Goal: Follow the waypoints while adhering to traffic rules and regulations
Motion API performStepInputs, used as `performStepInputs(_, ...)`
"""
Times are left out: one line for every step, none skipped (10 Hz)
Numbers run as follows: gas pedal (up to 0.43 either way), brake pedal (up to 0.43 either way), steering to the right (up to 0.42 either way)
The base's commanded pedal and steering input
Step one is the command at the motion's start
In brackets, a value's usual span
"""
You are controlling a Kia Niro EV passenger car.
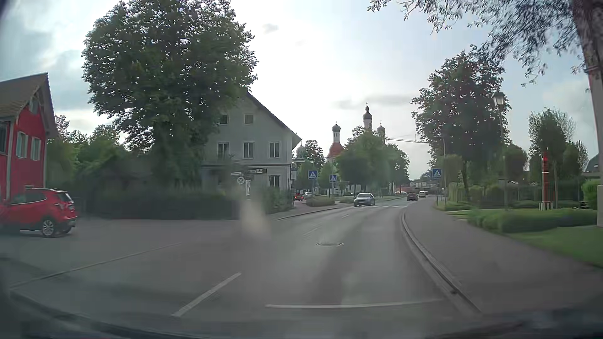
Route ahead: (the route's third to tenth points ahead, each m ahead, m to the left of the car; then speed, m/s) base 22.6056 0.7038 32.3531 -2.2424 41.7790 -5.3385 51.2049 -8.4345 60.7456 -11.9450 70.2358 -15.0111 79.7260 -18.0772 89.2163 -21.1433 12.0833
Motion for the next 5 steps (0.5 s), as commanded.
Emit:
performStepInputs(0.15,0.0,0.066)
performStepInputs(0.15,0.0,0.064)
performStepInputs(0.15,0.0,0.063)
performStepInputs(0.15,0.0,0.06)
performStepInputs(0.15,0.0,0.054)
